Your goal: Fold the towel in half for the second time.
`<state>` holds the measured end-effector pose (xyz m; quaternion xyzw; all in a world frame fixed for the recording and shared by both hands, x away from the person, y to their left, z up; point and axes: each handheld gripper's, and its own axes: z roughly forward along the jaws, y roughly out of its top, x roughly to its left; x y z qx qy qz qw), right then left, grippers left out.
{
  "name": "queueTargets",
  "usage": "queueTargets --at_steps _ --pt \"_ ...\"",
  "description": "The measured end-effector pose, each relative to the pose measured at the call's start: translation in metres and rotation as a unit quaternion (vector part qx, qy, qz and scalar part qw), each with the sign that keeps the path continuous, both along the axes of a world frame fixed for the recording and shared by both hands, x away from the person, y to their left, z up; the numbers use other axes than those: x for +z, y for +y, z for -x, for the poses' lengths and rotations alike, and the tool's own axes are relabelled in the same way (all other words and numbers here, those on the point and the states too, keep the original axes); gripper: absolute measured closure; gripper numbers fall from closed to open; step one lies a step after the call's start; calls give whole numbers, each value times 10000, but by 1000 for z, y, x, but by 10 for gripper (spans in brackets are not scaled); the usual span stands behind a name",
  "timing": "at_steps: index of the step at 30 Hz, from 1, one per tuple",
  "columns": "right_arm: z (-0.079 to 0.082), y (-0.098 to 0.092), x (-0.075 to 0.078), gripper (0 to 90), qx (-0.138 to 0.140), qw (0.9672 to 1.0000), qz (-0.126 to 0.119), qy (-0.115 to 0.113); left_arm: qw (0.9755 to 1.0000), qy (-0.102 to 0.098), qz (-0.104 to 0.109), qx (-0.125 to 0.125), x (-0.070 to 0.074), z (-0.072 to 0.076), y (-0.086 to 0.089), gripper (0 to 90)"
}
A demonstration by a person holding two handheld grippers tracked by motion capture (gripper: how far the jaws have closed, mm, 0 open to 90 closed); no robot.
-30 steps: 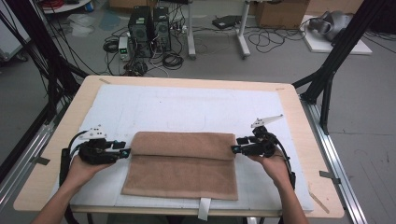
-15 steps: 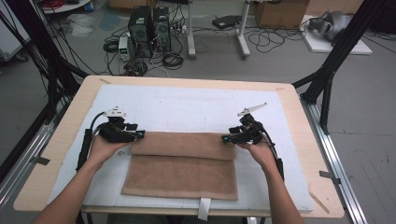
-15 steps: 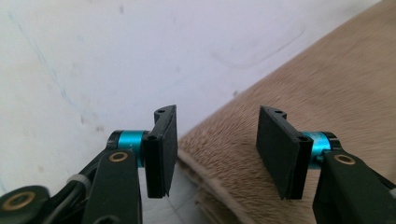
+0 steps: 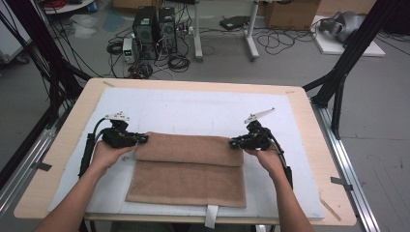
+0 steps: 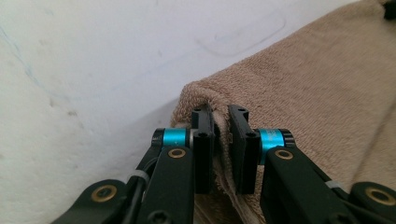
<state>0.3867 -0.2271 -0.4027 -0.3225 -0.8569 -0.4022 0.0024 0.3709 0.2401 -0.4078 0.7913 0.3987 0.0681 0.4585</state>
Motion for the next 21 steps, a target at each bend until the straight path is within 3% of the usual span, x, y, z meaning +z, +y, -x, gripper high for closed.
queueTargets --at_steps 4,7,9,11,13,14,15,18,21 --pt "13 -1 18 769 137 9994 -178 -250 9991 -400 118 -99 18 21 6 806" --pt "30 -1 31 764 346 9979 -258 -482 9975 -634 189 -263 25 45 11 805" --pt "46 -3 36 759 536 9965 -348 -539 9967 -704 156 -374 24 64 14 804" --pt "62 -5 37 736 799 9945 -444 -514 9951 -716 193 -648 18 92 20 790" --pt "78 -9 36 675 1013 9922 -538 -486 9942 -683 129 -825 13 115 26 709" --pt "85 -12 36 664 1106 9907 -645 -462 9937 -694 252 -840 12 123 30 640" --pt "90 -15 36 645 1127 9894 -782 -467 9933 -694 327 -866 13 128 34 610" --pt "92 -20 39 600 1034 9895 -861 -524 9946 -758 205 -686 19 125 38 540" --pt "84 -18 37 580 864 9929 -577 -572 9943 -844 147 -640 21 110 32 529"
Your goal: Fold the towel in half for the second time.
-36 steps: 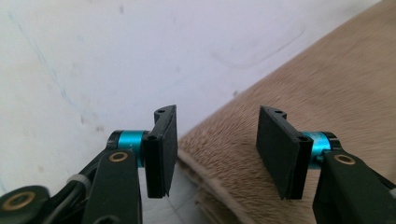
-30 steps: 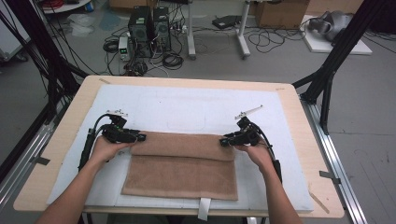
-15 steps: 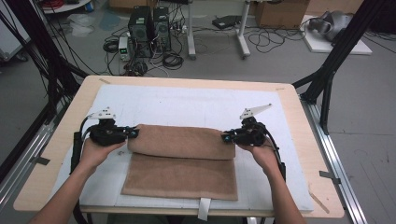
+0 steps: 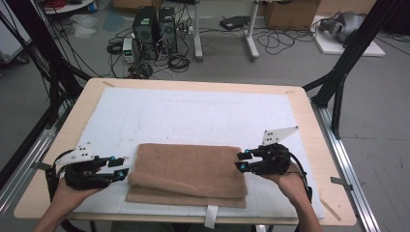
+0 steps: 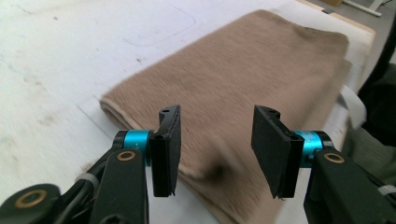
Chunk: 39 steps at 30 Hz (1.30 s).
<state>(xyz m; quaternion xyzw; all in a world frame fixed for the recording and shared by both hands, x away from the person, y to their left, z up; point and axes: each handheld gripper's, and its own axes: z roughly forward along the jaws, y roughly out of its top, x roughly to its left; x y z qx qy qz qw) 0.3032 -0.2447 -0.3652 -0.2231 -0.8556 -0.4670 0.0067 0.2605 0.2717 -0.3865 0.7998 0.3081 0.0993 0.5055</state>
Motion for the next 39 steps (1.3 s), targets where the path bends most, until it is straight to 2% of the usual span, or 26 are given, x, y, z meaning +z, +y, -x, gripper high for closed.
queueTargets --at_steps 3,5,9,11,12,14,16,17,21,23,27,30,31,32,34,35,39 --pt "-17 4 -10 552 -314 9992 237 -67 9998 -43 11 198 -4 -18 -10 516" --pt "-28 5 -18 537 -477 9983 331 17 9995 -38 -123 289 -8 -29 -16 516" --pt "-44 6 -34 493 -872 9943 606 -42 9974 -39 -519 499 -19 -48 -27 499" --pt "-51 7 -40 452 -1053 9918 726 -11 9963 24 -593 628 -26 -58 -31 470" --pt "-55 8 -44 447 -1096 9910 767 20 9948 38 -750 682 -30 -64 -33 469" --pt "-60 11 -51 414 -1163 9885 969 27 9934 165 -849 755 -35 -72 -34 443" --pt "-64 13 -56 394 -1196 9876 1010 79 9920 262 -906 836 -42 -78 -36 422" --pt "-64 14 -59 383 -1226 9865 1084 18 9915 300 -933 850 -44 -80 -37 406" --pt "-64 15 -67 382 -1257 9863 1070 35 9896 393 -1115 819 -52 -83 -43 399" --pt "-64 15 -72 387 -1270 9864 1041 99 9901 484 -1041 813 -54 -83 -43 406" --pt "-65 16 -75 480 -1155 9888 918 228 9910 793 -750 774 -58 -88 -37 450" --pt "-65 16 -76 608 -1040 9908 798 343 9913 831 -723 724 -57 -88 -38 520" --pt "-65 16 -75 695 -1002 9913 782 345 9918 877 -656 663 -58 -87 -38 591" --pt "-64 16 -73 738 -918 9923 779 285 9917 865 -686 663 -57 -87 -39 635" --pt "-62 19 -70 770 -870 9917 930 151 9921 763 -728 684 -54 -84 -40 715" --pt "-62 20 -68 776 -857 9919 929 136 9924 691 -743 701 -52 -83 -40 747" --pt "-71 15 -56 782 -1046 9920 703 -42 9925 395 -437 1073 -40 -85 -39 781"
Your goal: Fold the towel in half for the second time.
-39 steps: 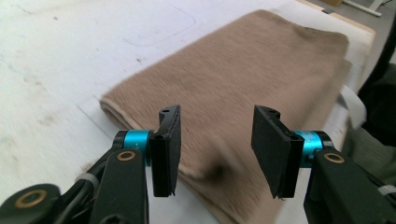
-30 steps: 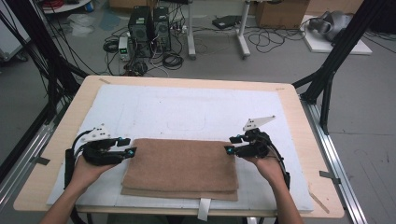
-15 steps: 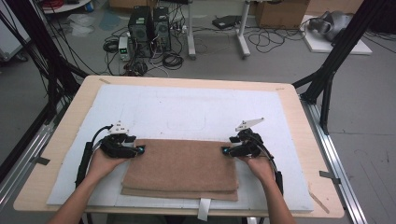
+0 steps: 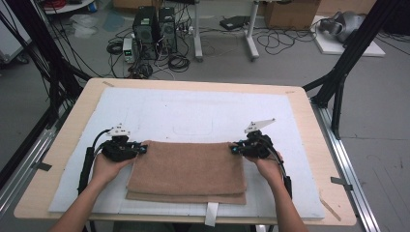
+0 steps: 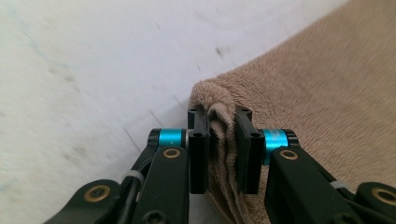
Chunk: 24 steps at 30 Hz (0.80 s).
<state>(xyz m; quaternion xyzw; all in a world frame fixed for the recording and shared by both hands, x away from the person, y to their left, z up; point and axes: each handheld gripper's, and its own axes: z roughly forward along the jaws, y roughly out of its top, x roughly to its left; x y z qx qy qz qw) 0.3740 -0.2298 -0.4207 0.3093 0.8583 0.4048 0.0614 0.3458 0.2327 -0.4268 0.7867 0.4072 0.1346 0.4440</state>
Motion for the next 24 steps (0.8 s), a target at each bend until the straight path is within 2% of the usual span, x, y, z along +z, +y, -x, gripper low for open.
queueTargets --at_steps 1,4,8,10,11,12,13,14,15,17,19,20,21,22,23,24 --pt "-4 0 5 782 -62 10000 -3 -43 9999 -150 8 78 5 -2 -1 781" --pt "-23 3 19 780 -187 9996 46 -206 9987 -398 -76 299 19 -17 -5 780" --pt "-52 6 37 780 -312 9992 22 -257 9968 -588 2 544 36 -43 -4 781" --pt "-66 9 46 779 -401 9985 37 -365 9956 -664 69 659 44 -58 -5 781" --pt "-73 10 50 769 -439 9981 68 -417 9952 -681 23 696 45 -65 -5 776" --pt "-80 11 52 723 -501 9975 104 -490 9945 -665 -87 802 45 -72 -5 736" --pt "-86 13 53 658 -626 9967 111 -511 9928 -580 -85 1041 43 -77 -3 646" --pt "-91 12 51 610 -730 9964 46 -426 9929 -499 -14 1078 41 -78 -1 552" --pt "-92 12 50 577 -769 9964 -15 -355 9936 -409 15 1053 38 -78 2 521" --pt "-90 12 44 554 -704 9973 -33 -220 9955 -319 -154 879 35 -73 4 516" --pt "-85 14 40 489 -649 9978 160 35 9960 -386 -112 793 32 -64 6 511" --pt "-82 14 39 489 -614 9979 130 165 9963 -385 -92 764 30 -60 7 510" --pt "-77 15 39 496 -601 9980 138 163 9969 -377 -84 683 29 -55 7 509" --pt "-70 16 39 503 -585 9981 183 -70 9973 -371 -146 615 27 -49 7 510" --pt "-63 15 40 503 -582 9981 119 -175 9976 -381 -173 554 26 -44 6 509" --pt "-58 15 39 502 -545 9984 14 -146 9979 -401 -164 476 24 -37 5 508"
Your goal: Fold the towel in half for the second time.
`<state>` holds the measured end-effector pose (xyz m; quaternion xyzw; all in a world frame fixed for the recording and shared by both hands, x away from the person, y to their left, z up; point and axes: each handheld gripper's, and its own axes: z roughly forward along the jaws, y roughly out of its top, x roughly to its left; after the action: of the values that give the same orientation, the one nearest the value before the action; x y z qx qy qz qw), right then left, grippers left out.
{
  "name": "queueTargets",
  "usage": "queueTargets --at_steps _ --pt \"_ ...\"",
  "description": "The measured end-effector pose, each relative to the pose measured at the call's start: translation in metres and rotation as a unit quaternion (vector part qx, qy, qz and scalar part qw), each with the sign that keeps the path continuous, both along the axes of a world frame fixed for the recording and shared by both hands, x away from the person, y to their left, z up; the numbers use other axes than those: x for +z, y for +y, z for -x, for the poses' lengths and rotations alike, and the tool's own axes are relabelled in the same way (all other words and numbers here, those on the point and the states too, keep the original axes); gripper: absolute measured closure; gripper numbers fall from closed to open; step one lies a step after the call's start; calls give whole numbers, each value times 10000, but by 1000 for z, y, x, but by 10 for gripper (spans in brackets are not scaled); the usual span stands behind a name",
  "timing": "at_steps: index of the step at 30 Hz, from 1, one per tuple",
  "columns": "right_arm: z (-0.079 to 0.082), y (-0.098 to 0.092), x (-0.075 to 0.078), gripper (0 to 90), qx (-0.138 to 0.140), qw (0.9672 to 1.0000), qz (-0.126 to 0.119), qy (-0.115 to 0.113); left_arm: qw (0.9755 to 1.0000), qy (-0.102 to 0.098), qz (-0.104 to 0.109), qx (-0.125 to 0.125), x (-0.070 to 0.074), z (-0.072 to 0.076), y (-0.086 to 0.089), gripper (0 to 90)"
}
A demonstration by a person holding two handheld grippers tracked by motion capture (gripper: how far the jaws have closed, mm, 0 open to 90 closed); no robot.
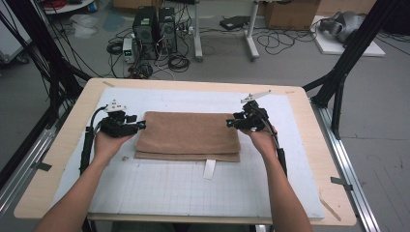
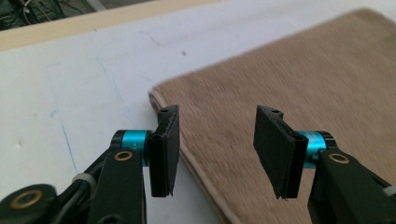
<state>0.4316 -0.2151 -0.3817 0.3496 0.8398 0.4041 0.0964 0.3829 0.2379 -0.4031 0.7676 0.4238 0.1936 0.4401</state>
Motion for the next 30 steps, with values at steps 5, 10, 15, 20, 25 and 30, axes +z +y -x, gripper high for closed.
queueTargets --at_steps 5,10,15,20,25,30 --pt "27 -2 -9 506 128 9998 68 -116 9994 -55 -176 -282 -6 24 -3 519" --pt "51 -3 -25 533 241 9997 46 -46 9988 20 -225 -445 -14 40 -4 576" --pt "65 -1 -42 554 329 9992 217 78 9960 321 -518 -647 -29 45 -5 627" --pt "67 1 -53 608 299 9992 255 113 9964 290 -541 -585 -37 47 -6 693" --pt "65 0 -53 803 373 9990 229 63 9966 250 -523 -584 -36 46 -6 819" --pt "65 -4 -45 846 406 9991 98 32 9980 226 -309 -507 -30 47 0 861"
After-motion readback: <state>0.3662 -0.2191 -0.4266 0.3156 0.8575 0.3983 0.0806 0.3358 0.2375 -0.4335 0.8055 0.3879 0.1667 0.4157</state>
